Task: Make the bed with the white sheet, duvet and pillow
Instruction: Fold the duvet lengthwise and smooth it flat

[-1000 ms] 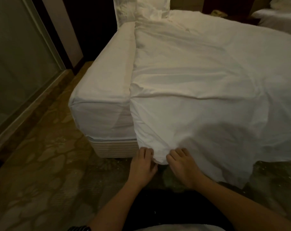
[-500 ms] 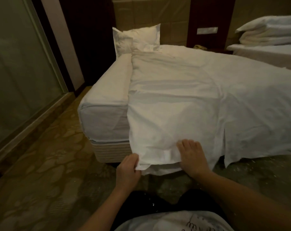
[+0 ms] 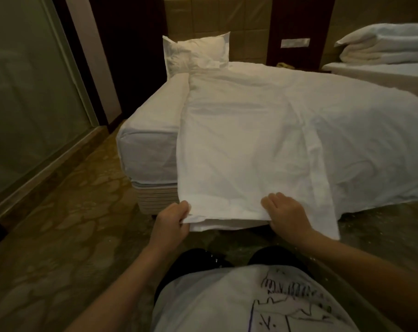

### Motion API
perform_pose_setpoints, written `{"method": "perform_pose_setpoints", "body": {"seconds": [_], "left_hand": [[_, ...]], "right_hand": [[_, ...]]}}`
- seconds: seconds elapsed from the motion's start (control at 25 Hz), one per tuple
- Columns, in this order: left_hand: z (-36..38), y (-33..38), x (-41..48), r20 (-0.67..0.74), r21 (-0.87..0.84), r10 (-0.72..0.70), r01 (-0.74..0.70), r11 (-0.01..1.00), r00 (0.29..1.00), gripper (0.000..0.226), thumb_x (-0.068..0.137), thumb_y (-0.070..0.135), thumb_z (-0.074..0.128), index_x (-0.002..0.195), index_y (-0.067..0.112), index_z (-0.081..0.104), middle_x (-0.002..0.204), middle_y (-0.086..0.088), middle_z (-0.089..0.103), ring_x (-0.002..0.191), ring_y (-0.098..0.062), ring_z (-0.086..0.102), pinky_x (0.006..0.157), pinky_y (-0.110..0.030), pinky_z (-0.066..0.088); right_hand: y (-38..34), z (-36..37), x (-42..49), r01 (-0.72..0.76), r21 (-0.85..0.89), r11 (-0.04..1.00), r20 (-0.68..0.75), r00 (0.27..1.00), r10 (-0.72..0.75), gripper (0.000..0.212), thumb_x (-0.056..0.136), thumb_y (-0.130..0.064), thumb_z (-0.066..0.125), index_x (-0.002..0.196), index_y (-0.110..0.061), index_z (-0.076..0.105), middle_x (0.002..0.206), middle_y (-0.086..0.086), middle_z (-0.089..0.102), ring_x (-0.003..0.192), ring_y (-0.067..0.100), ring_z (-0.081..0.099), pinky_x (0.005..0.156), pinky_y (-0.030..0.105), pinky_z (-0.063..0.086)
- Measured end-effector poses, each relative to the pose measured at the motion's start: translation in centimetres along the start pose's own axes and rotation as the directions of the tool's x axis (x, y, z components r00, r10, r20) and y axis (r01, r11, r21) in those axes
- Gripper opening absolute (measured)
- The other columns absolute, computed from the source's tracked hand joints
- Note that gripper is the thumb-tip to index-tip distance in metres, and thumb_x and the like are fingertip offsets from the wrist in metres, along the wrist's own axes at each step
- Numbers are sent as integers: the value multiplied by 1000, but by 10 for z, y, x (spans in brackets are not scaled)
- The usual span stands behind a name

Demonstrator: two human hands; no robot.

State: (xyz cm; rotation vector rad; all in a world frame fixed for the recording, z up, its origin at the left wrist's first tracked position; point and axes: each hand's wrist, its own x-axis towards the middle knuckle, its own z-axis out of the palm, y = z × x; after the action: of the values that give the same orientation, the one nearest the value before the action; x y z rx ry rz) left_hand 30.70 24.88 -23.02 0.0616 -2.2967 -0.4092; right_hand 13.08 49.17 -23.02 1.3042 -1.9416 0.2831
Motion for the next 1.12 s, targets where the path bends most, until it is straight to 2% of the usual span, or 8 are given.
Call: {"method": "perform_pose_setpoints", "body": {"seconds": [0.12,0.24,0.44,0.56,0.72,0.88,1.0,1.12], "left_hand": [[-4,5,3,-39,-79,-24,21,997,999,25,75,18,43,70,33,25,60,15,32,56,-4,30,51,-18,25],[-4,5,5,-71,-114,-44,36,993,997,33,75,12,48,68,34,24,56,14,32,53,-3,33,49,-17,26],[16,11,-6,-50,-149,-213,204,968,976,50,68,-8,53,63,29,21,53,7,32,52,3,37,49,-17,25],[17,13,-6,-52,-180,-242,230,956,969,38,64,-6,50,65,23,25,53,5,34,51,3,35,48,-15,23],[23,12,-6,-31,-149,-299,291,945,954,54,67,-24,56,61,20,25,55,5,34,52,-1,35,49,-16,24],[44,-1,-19,169,94,-337,325,941,926,53,71,-6,67,63,30,29,61,7,38,55,-9,37,47,-26,26],[63,-7,-20,284,279,-383,307,910,879,39,68,3,75,65,20,39,61,8,37,53,-13,36,42,-20,19],[74,-12,-14,367,336,-387,268,903,846,37,65,12,77,69,20,41,63,10,35,56,-11,33,44,-18,11]], "right_hand": [[20,7,-17,-287,-112,951,92,950,298,55,47,5,71,96,-7,51,78,14,58,60,30,56,47,32,44],[48,-3,-35,-429,-211,878,236,850,472,54,36,2,86,84,-4,61,72,13,57,56,31,54,44,32,40],[63,2,-53,-626,-148,765,338,695,634,25,75,-13,73,93,-6,57,86,11,57,78,32,54,65,38,41],[61,19,-65,-580,-132,804,431,697,573,18,83,-17,63,98,-10,56,93,9,56,88,30,55,72,39,43],[63,26,-66,-610,-107,785,532,632,563,18,93,-22,50,109,-15,50,109,3,52,101,22,48,77,32,38],[69,30,-73,-546,-98,832,538,674,506,3,87,-11,60,89,-12,58,88,6,57,80,22,52,64,30,38],[77,38,-83,-536,-13,844,570,690,447,20,72,-4,75,73,-11,56,70,5,53,61,21,50,49,29,38],[86,55,-81,-770,21,638,660,490,569,10,93,-20,55,99,-12,53,98,5,51,92,23,52,73,32,44]]}}
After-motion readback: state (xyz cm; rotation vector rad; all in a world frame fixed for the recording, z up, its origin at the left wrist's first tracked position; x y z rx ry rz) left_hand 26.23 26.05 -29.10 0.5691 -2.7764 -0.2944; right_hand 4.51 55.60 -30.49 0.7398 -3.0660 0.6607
